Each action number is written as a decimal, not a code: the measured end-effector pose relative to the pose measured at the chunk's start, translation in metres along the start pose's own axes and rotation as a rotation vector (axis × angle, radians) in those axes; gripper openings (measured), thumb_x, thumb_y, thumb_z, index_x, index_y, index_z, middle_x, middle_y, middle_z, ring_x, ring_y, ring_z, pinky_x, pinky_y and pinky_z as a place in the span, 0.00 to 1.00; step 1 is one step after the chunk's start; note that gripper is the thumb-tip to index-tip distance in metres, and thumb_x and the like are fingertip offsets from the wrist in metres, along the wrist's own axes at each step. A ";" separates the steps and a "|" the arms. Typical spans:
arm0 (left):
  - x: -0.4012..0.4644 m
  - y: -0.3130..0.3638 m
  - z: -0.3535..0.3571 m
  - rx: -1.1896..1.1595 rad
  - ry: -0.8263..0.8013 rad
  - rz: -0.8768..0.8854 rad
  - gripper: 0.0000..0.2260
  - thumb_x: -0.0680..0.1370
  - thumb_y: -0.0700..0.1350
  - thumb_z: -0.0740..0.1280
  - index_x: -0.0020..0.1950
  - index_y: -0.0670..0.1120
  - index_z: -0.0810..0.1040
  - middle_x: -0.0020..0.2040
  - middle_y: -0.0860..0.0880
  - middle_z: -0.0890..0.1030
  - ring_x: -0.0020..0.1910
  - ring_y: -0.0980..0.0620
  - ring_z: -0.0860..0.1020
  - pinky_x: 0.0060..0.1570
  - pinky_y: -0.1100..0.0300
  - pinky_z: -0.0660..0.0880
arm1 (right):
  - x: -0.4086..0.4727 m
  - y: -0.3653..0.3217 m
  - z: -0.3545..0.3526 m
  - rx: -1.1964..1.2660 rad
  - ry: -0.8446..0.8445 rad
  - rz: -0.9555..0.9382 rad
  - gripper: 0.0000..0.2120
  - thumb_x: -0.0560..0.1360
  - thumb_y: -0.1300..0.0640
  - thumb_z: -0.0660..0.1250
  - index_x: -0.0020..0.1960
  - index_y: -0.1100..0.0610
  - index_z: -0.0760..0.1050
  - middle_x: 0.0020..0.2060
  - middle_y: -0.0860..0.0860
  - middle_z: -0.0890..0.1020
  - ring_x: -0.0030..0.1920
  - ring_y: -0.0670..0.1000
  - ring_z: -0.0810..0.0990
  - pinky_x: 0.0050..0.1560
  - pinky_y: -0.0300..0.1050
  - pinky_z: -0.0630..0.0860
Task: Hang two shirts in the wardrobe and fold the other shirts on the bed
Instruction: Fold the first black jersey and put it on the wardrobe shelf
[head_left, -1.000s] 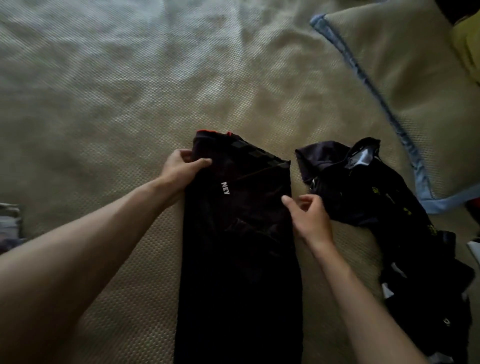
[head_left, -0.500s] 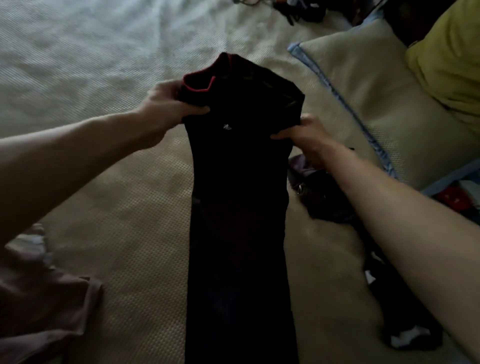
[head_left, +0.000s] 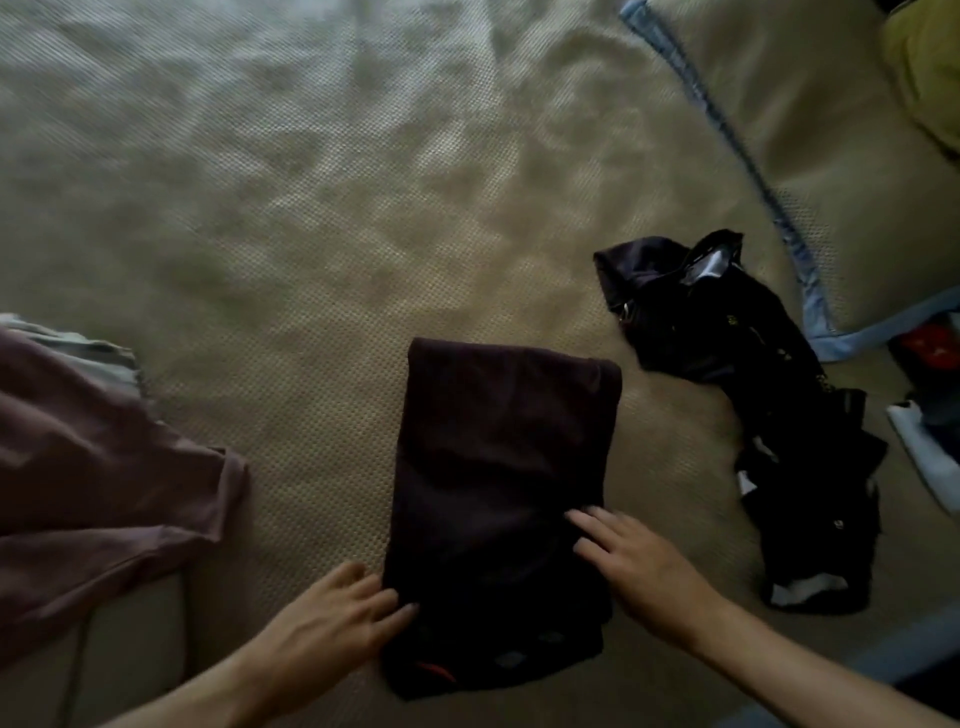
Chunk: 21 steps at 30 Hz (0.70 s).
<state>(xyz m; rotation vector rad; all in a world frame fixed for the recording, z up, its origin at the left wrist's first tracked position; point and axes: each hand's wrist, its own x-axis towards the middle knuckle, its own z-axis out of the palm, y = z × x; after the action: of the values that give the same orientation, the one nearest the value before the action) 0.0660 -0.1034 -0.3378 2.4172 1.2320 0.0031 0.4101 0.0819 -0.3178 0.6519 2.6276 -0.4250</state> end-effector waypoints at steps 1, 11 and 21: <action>-0.003 0.004 0.009 -0.004 -0.023 -0.017 0.16 0.74 0.50 0.69 0.62 0.52 0.79 0.43 0.58 0.78 0.40 0.56 0.78 0.51 0.59 0.65 | 0.001 0.000 -0.004 0.011 -0.017 0.008 0.18 0.66 0.54 0.73 0.57 0.49 0.78 0.66 0.52 0.79 0.66 0.53 0.79 0.65 0.48 0.75; 0.167 -0.112 -0.109 -0.101 0.093 -0.738 0.37 0.73 0.56 0.71 0.77 0.45 0.62 0.75 0.43 0.68 0.73 0.41 0.68 0.69 0.45 0.65 | 0.153 0.074 -0.122 0.200 0.134 0.426 0.40 0.66 0.41 0.76 0.73 0.56 0.67 0.68 0.54 0.76 0.69 0.56 0.73 0.71 0.54 0.67; 0.134 -0.088 -0.164 -0.280 -0.081 -0.335 0.09 0.74 0.47 0.73 0.53 0.52 0.78 0.50 0.54 0.77 0.43 0.57 0.77 0.40 0.65 0.75 | 0.058 0.037 -0.134 0.203 0.112 0.180 0.07 0.70 0.51 0.72 0.45 0.49 0.76 0.42 0.47 0.82 0.44 0.50 0.81 0.38 0.44 0.72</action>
<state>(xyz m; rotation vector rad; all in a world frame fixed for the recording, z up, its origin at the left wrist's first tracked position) 0.0480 0.1058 -0.2457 1.9353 1.4763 -0.0194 0.3412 0.1859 -0.2340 0.9948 2.6207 -0.6214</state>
